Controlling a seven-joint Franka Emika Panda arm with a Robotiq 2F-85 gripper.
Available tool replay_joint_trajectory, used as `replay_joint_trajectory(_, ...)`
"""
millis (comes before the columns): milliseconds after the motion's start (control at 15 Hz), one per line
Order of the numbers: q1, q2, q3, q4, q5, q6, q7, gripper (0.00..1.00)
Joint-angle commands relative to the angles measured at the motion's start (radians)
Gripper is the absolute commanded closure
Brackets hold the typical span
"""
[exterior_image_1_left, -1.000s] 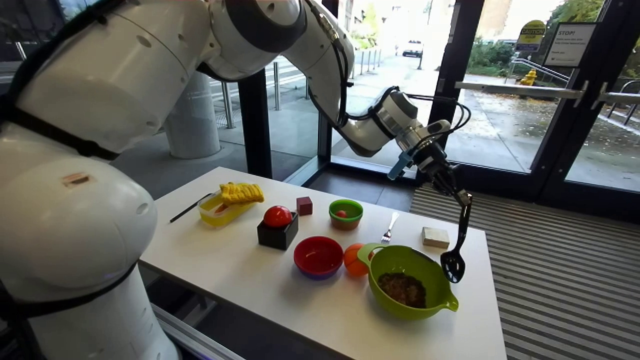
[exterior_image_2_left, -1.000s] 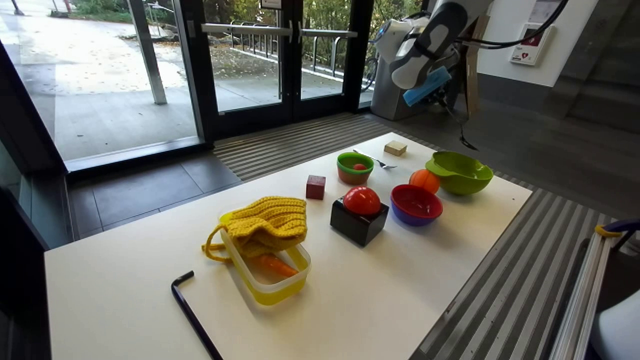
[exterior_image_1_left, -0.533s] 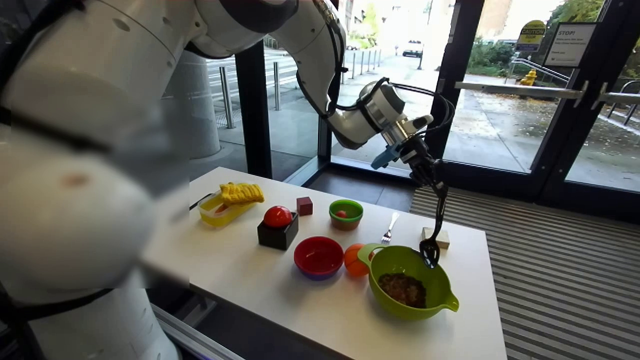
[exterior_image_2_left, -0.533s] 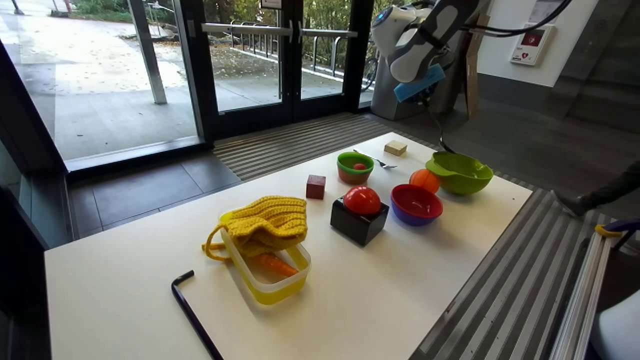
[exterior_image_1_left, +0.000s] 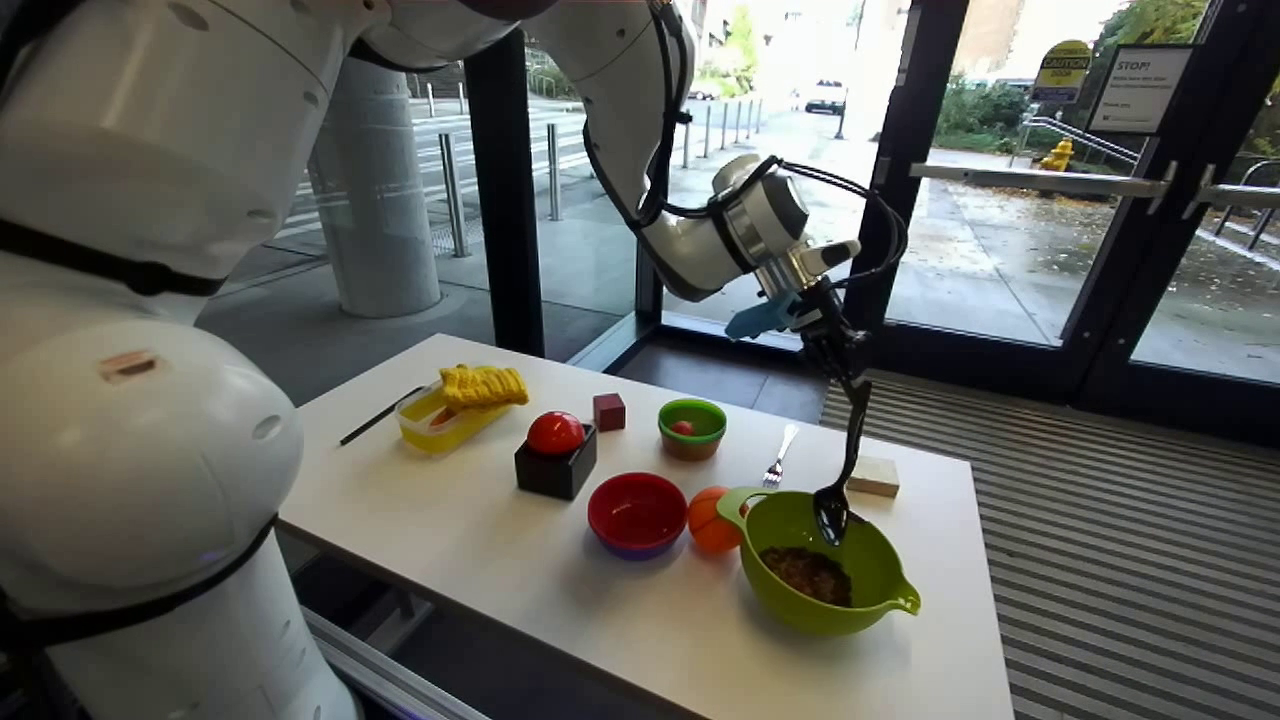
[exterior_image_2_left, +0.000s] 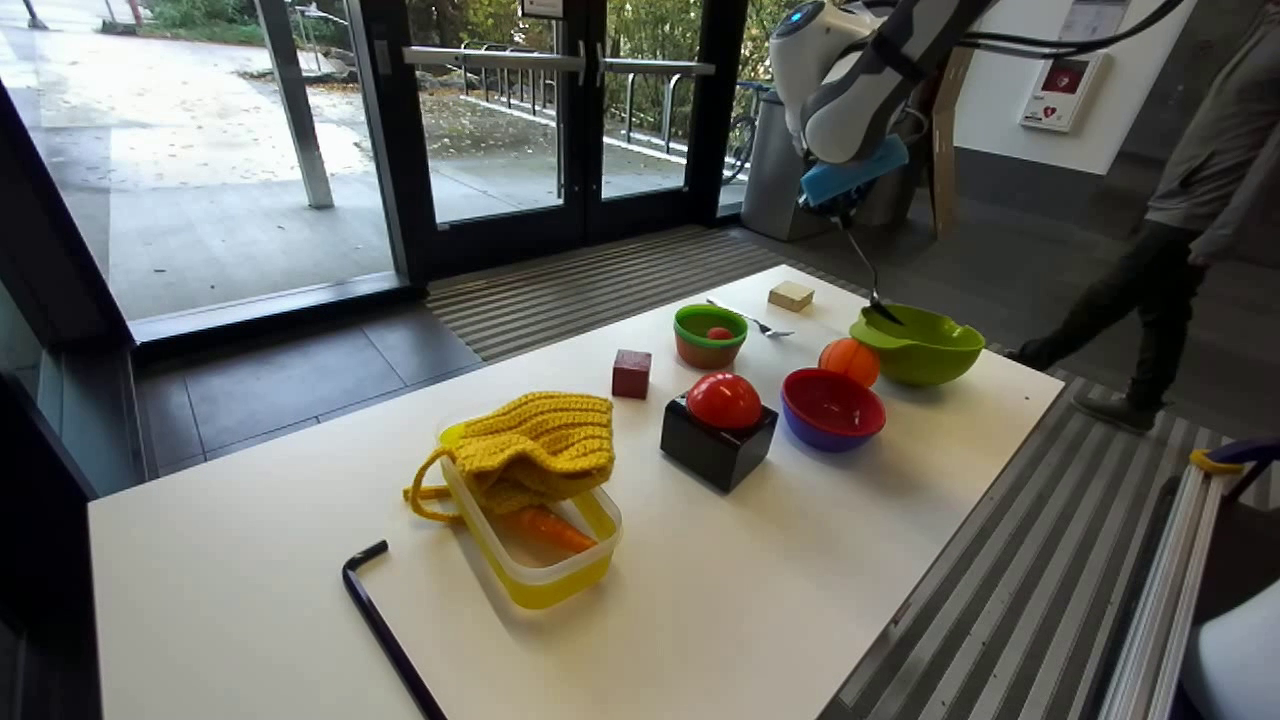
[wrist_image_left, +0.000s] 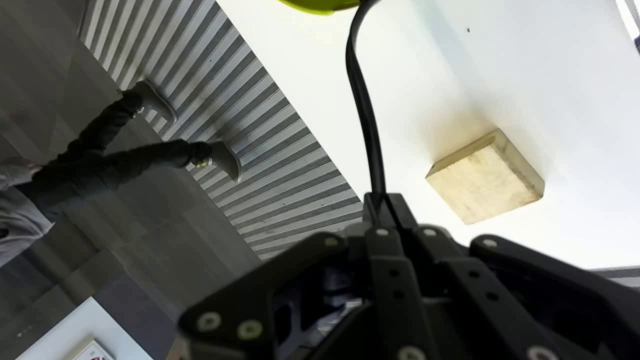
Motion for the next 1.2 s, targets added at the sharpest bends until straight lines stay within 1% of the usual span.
replay_joint_trajectory(0, -0.031, -0.075, 0.017, -0.117, 0.029, 0.069, -0.042, 0.99)
replay_joint_trajectory(400, -0.046, -0.087, 0.001, -0.216, 0.083, 0.156, -0.044, 0.99)
replay_joint_trajectory(800, -0.030, -0.085, -0.020, -0.286, 0.134, 0.219, -0.058, 0.99)
replay_joint_trajectory(1000, -0.015, -0.076, -0.047, -0.294, 0.130, 0.254, -0.046, 0.99)
replay_joint_trajectory(1133, 0.007, -0.064, -0.084, -0.293, 0.103, 0.302, -0.014, 0.99)
